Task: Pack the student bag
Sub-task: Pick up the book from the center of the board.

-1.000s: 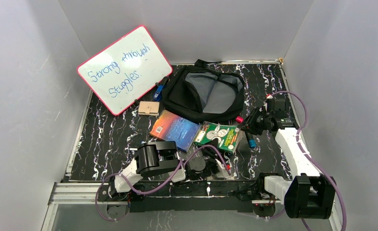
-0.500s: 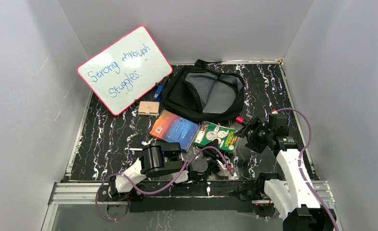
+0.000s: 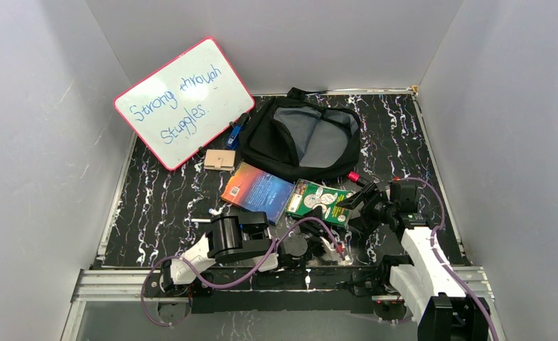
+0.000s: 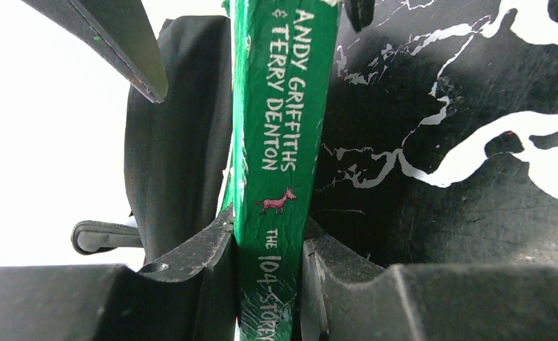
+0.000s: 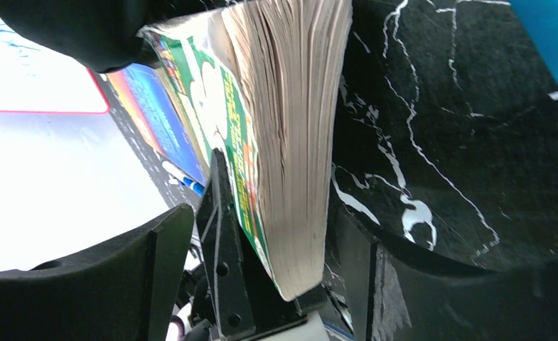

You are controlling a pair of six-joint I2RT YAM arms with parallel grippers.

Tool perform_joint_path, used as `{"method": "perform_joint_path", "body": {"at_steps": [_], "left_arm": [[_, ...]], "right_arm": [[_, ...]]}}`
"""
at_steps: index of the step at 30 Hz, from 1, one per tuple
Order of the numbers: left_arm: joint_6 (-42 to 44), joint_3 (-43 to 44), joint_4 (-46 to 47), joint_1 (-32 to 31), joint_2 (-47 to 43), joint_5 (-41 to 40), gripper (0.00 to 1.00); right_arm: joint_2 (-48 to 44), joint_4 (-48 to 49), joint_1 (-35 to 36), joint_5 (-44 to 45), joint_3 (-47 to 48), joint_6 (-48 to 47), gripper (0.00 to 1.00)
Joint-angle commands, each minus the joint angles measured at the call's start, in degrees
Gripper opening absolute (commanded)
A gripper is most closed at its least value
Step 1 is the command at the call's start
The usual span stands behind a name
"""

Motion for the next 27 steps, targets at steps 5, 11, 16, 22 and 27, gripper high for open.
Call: {"method": "perform_joint_path", "body": {"at_steps": [5, 11, 16, 22, 27], "left_arm": [[-1.6, 1.54, 14.72, -1.19, -1.83, -3.0, 0.0], [-1.6, 1.61, 14.66, -1.66, -2.65, -3.32, 0.0], [-1.35, 1.6, 14.69, -2.1, -2.86, -3.5, 0.0], [-1.6, 2.1, 14.66, -2.96, -3.76, -4.9, 0.0], [-3.94, 1.25, 13.71, -5.74, -7.67, -7.96, 0.48]], "right_arm": [[0.64, 11.09, 0.05, -3.24, -3.21, 3.77, 0.72], [0.12, 16.22, -0.16, -2.3, -5.41, 3.29, 0.59], [-0.78, 17.87, -0.37, -1.54, -5.6, -0.41, 0.45], [-3.52, 17.39, -0.38, -0.89, -4.71, -2.73, 0.21], [-6.36, 11.47, -0.38, 2.7, -1.47, -5.72, 0.06]]}}
